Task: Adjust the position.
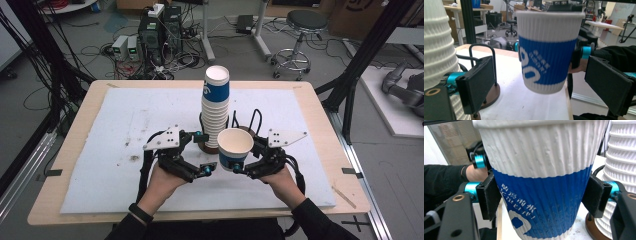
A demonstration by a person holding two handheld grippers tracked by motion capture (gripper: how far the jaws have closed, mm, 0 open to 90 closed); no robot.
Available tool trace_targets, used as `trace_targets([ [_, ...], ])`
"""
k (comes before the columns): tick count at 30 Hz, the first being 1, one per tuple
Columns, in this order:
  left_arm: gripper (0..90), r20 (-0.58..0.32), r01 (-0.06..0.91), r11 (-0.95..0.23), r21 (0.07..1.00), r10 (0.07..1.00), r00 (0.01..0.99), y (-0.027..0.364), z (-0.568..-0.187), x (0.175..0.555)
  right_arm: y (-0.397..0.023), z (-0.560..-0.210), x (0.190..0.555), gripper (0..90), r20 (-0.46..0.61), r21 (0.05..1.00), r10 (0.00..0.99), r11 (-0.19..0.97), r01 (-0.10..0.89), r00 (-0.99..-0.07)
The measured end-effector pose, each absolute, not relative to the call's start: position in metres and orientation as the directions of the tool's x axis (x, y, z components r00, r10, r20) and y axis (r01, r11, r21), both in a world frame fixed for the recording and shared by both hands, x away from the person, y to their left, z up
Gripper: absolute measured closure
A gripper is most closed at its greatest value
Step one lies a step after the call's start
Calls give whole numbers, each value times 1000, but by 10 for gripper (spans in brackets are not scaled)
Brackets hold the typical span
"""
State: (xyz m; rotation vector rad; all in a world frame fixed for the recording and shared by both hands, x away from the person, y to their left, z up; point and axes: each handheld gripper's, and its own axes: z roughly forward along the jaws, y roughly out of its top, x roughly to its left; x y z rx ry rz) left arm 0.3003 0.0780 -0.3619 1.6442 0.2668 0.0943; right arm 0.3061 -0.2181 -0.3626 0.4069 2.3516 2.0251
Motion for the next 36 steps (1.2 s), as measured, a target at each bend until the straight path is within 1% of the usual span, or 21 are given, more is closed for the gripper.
trace_targets([
  [7,94,-103,128,-102,986,222,970,67,-377,301,-220,-362,306,265,165,974,204,123,193,-965],
  [11,94,-92,120,-118,986,219,971,61,-380,299,-220,-362,306,266,163,974,203,122,191,-965],
  [18,94,-99,128,-129,983,210,973,54,-387,299,-220,-362,305,266,169,974,198,113,194,-966],
  [36,94,-121,144,-113,983,187,975,40,-393,299,-210,-366,301,266,182,972,173,120,204,-968],
])
